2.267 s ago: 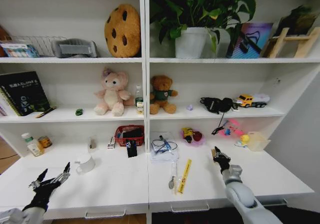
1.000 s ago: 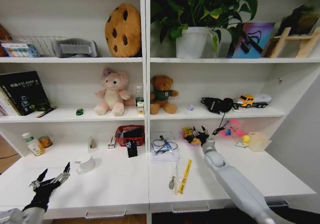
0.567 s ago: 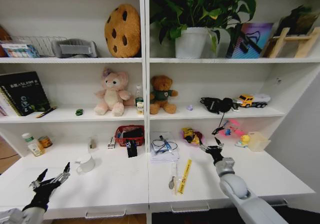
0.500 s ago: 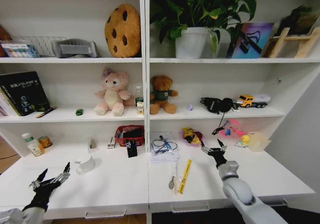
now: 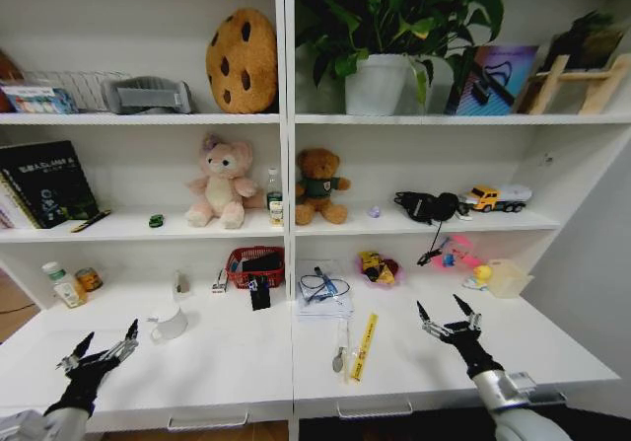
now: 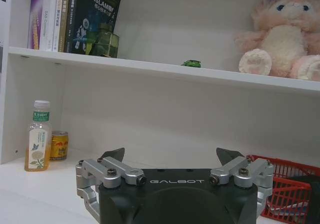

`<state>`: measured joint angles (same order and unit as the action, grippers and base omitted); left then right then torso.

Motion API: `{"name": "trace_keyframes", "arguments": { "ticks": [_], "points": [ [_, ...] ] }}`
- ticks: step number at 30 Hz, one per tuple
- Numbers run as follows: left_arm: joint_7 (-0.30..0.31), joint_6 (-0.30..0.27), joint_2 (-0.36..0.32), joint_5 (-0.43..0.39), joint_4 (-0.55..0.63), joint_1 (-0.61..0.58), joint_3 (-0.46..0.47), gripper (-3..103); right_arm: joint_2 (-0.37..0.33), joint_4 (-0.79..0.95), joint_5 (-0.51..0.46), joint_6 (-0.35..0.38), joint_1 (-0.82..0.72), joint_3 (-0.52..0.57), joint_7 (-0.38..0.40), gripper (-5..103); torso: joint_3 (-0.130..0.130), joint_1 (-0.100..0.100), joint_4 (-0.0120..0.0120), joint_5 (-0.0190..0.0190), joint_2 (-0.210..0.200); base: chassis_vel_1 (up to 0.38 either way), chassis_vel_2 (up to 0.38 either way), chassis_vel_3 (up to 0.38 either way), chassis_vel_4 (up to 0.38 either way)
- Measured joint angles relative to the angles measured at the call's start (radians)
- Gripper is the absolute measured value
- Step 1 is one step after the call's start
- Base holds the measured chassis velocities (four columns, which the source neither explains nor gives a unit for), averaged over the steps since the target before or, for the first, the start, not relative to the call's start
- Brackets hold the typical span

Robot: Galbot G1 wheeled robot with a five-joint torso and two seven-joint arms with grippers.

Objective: Organize the objects on the table.

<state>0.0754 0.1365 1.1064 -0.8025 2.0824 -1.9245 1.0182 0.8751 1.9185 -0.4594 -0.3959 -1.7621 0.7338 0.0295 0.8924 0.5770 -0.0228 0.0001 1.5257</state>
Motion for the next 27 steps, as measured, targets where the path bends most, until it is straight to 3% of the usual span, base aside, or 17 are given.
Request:
{"name": "trace_keyframes", "arguments": {
  "ticks": [27],
  "points": [
    [0.0, 0.0, 0.0, 0.0, 0.0, 0.0, 0.0, 100, -0.002, -0.005, -0.008, 0.015, 0.039, -0.023, -0.005, 100, 0.0, 0.0, 0.0001, -0.0002, 0.0, 0.0, 0.0, 0.0, 0.0]
  ]
}}
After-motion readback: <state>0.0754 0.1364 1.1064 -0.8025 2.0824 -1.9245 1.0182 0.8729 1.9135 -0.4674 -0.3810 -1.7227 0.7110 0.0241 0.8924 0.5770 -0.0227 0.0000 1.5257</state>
